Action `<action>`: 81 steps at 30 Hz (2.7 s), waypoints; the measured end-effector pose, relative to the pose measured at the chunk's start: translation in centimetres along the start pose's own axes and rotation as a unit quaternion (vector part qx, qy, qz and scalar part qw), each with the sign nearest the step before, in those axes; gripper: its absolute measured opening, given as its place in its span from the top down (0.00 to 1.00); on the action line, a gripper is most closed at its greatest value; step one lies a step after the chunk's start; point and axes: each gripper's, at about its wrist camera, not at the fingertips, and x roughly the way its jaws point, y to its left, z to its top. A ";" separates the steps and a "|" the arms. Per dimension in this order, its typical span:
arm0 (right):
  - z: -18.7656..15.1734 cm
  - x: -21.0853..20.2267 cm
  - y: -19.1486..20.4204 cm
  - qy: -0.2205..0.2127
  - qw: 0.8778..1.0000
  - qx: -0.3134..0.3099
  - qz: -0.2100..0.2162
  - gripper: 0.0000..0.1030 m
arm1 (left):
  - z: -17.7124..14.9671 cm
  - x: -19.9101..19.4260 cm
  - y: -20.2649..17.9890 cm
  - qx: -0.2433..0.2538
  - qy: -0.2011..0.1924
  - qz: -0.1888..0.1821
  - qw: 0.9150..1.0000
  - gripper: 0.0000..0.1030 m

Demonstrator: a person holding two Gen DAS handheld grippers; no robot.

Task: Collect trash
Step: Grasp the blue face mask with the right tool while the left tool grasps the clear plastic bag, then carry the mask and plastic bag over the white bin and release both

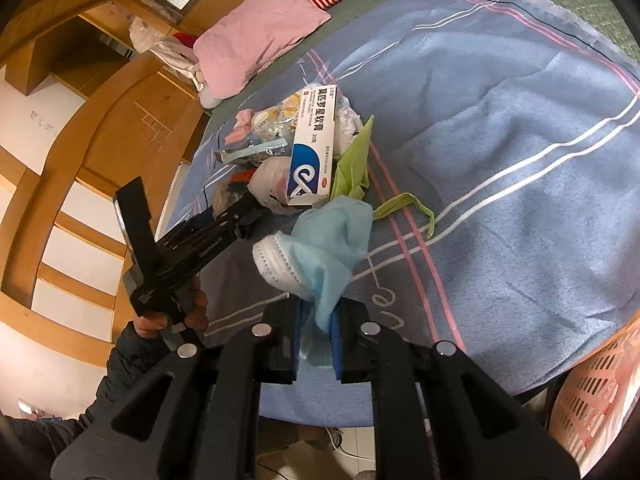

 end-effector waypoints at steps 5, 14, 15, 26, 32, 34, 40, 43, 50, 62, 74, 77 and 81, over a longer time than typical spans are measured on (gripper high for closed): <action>-0.2 0.7 1.1 0.006 1.000 -0.012 0.021 0.87 | -0.8 -4.0 1.3 -0.040 -0.020 0.027 0.999 0.48; -1.7 0.0 5.0 -0.025 0.995 -0.091 -0.043 0.87 | -2.1 -12.8 0.6 -0.091 -0.029 0.127 0.987 0.48; -1.8 -0.4 5.1 -0.029 0.994 -0.089 -0.049 0.87 | -2.0 -13.6 0.1 -0.088 -0.027 0.139 0.986 0.48; -4.1 -12.1 7.5 -0.152 0.980 -0.103 -0.076 0.87 | -2.2 -25.5 -6.0 -0.135 -0.086 0.193 0.968 0.47; -6.5 -17.1 8.4 -0.193 0.970 -0.123 -0.087 0.87 | -3.3 -29.4 -8.4 -0.148 -0.095 0.217 0.960 0.46; -7.3 -18.2 8.7 -0.202 0.967 -0.127 -0.090 0.87 | -3.9 -30.2 -8.8 -0.150 -0.094 0.216 0.960 0.46; -9.4 -20.6 9.1 -0.230 0.960 -0.125 -0.103 0.87 | -4.9 -32.1 -9.8 -0.152 -0.105 0.210 0.960 0.46; -10.0 -21.5 9.2 -0.240 0.955 -0.131 -0.116 0.87 | -5.3 -32.6 -10.2 -0.151 -0.107 0.210 0.960 0.46; -11.1 -24.2 7.6 -0.262 0.948 -0.120 -0.133 0.87 | -6.2 -34.2 -11.0 -0.151 -0.117 0.213 0.958 0.46; -13.0 -27.6 1.6 -0.282 0.938 -0.057 -0.191 0.87 | -6.8 -35.0 -12.4 -0.143 -0.124 0.211 0.959 0.45; -12.9 -26.7 -5.2 -0.254 0.929 0.021 -0.267 0.86 | -6.9 -34.7 -12.6 -0.135 -0.122 0.207 0.961 0.45; -12.7 -25.8 -7.1 -0.235 0.930 0.039 -0.278 0.86 | -6.8 -34.4 -12.6 -0.131 -0.119 0.206 0.962 0.45; -12.7 -24.9 -9.4 -0.205 0.936 0.068 -0.279 0.58 | -6.7 -33.9 -13.4 -0.122 -0.116 0.199 0.965 0.45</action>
